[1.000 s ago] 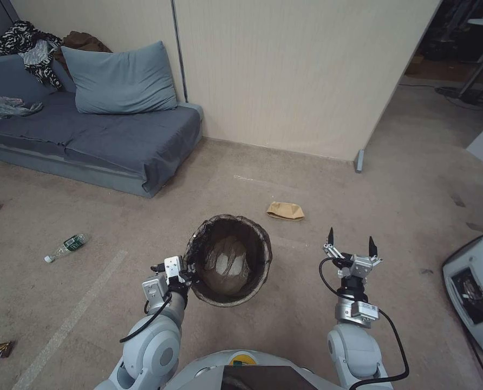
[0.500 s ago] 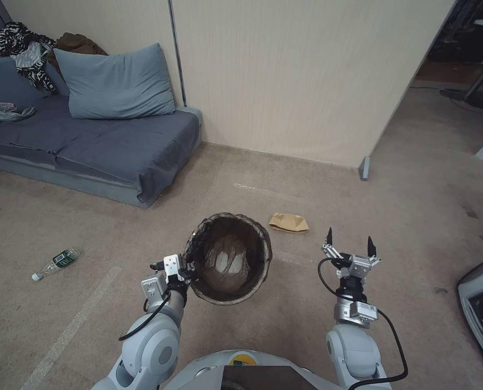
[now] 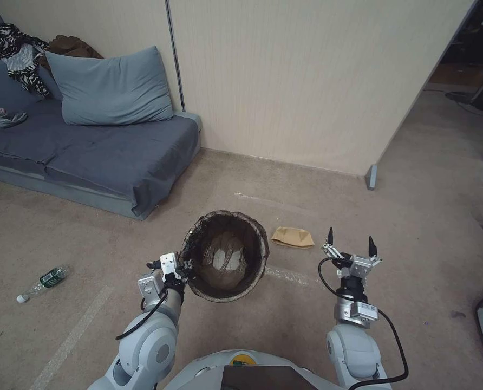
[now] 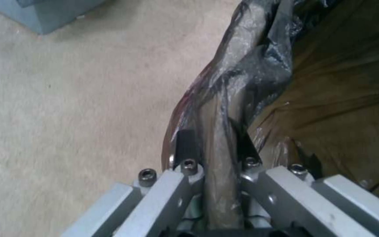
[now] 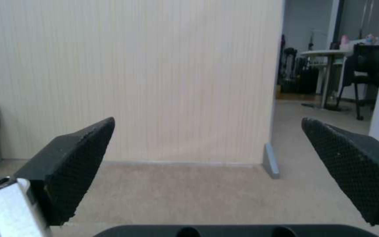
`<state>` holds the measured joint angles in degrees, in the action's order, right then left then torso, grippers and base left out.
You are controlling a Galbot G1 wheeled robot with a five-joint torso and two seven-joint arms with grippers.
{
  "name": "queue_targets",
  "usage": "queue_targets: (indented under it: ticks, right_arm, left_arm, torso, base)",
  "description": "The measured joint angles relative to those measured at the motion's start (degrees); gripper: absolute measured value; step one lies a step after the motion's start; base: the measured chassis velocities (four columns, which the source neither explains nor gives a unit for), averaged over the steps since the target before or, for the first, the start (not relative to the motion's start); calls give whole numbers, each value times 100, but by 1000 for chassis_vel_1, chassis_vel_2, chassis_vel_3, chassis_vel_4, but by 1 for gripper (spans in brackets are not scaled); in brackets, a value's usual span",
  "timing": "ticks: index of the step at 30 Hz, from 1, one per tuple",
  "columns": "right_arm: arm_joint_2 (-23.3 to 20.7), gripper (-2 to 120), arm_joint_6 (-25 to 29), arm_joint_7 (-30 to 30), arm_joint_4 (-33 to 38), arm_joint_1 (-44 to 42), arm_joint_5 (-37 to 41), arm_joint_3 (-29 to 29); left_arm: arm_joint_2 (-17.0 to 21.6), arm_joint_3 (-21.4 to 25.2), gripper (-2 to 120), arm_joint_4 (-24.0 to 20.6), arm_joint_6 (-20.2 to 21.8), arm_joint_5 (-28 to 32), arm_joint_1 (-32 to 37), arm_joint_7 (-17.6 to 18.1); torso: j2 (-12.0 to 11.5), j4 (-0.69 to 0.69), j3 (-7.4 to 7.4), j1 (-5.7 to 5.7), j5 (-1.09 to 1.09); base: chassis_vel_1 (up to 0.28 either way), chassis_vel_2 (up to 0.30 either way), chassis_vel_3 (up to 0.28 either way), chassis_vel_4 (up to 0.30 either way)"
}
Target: Pick up the trash bin, then pick up the garbage from the floor and place it into the trash bin.
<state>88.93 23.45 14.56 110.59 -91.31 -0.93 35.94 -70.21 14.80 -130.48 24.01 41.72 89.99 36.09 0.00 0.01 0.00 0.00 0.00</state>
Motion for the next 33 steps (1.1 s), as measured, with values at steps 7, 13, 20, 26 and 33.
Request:
queue_targets:
  ticks: [7,13,20,26,33]
  right_arm:
    - [1,100,-1,2,0,19,-2,0]
    - [-24,100,0,5,-11,33,2,-1]
    - [-32,100,68,24,-63,79,-4,-11]
    - [-32,100,98,36,-85,88,-30,-15]
    - [-120,100,98,33,-77,65,-23,-23]
  left_arm:
    - [-21,0,0,0,-2,5,-5,-2]
    - [-63,-3,0,12,-12,-7,-1,-4]
    - [-96,-8,0,22,-23,-23,-1,-4]
    - [-98,-8,0,22,-27,-24,-2,-2]
    - [-73,-29,0,23,-30,-7,-22,8]
  torso:
    - [0,-2,0,0,-1]
    - [0,-1,0,0,0]
    - [0,-2,1,0,-1]
    - [0,0,1,1,0]
    - [0,-2,0,0,0]
  base:
    - [-157,144,145,-165]
    - [-156,162,172,-161]
    - [-170,153,161,-164]
    - [-76,80,94,-74]
    - [0,0,0,0]
